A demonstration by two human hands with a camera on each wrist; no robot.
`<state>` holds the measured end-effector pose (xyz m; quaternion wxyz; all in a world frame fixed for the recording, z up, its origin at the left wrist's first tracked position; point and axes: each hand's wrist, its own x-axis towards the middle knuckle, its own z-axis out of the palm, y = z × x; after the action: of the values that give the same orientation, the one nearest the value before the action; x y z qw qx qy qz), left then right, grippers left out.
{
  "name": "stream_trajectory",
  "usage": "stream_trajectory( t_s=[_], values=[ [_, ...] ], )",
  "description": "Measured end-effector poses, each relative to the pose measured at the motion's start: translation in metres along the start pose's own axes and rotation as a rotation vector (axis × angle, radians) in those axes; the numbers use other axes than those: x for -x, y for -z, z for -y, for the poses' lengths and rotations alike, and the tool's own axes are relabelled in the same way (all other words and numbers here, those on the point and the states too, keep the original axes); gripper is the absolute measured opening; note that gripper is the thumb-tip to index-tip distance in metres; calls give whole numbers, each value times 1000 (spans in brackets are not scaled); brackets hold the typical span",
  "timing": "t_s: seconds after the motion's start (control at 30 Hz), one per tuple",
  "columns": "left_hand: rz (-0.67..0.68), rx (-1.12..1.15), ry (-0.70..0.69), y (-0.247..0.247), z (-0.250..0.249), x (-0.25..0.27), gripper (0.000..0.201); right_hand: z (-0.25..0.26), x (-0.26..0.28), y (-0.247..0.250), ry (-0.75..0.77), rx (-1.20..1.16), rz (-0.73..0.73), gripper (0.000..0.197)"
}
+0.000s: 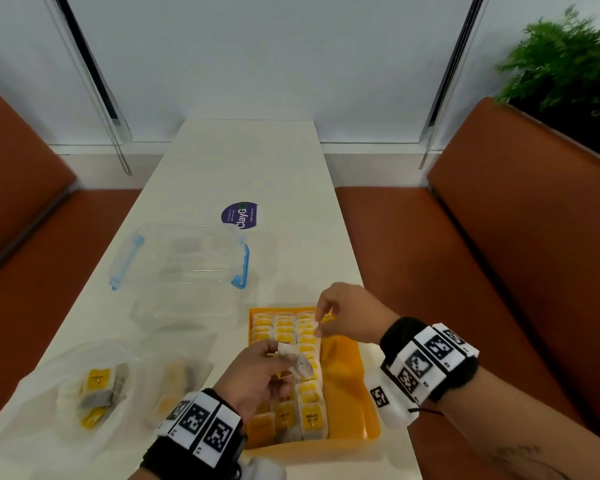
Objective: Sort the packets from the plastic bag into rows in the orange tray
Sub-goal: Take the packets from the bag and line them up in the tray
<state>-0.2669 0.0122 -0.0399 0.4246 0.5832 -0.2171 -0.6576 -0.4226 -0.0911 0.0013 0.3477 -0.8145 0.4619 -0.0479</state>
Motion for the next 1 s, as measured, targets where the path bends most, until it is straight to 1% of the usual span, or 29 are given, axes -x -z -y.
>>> stream_trajectory(
  t_s=[0.07,0.1,0.13,0.17,0.23,0.3,0.4,0.47,0.6,0.67,0.8,0.87,0.9,0.97,1.0],
  values=[
    [0,59,-1,-3,-4,1,4,13,15,-4,75,-161,149,34],
    [11,83,-1,-5,-6,1,4,16,20,-9,87,-198,190,43],
    [25,99,-4,-7,-8,2,3,17,23,-15,96,-209,195,48],
    [37,96,-9,-9,-9,2,4,15,25,-22,107,-200,163,49],
    [59,62,-27,-11,-12,4,10,8,24,-31,116,-207,60,40],
    [70,53,-40,-10,-15,7,14,3,24,-32,56,-363,21,29],
    [24,57,-59,-6,-14,6,14,-3,28,-27,-28,-654,34,24],
    [0,25,-88,-5,-12,5,9,-4,31,-24,-40,-786,78,17],
    [-35,-50,-131,-8,-11,6,2,-2,34,-26,-68,-832,100,13],
    [-65,-71,-151,-10,-11,6,8,-1,36,-28,-92,-875,89,13],
    [-93,-55,-177,-10,-11,7,15,-3,41,-28,-114,-1124,91,20],
    [-95,-63,-190,-11,-11,9,18,-5,42,-28,-135,-1197,87,20],
    [-95,-76,-201,-11,-11,10,18,-4,43,-29,-142,-1194,78,16],
    [-88,-97,-223,-11,-11,11,18,-3,44,-29,-119,-1125,78,3],
    [-87,-99,-231,-12,-11,12,17,-4,45,-30,-92,-1088,81,12]
  ],
)
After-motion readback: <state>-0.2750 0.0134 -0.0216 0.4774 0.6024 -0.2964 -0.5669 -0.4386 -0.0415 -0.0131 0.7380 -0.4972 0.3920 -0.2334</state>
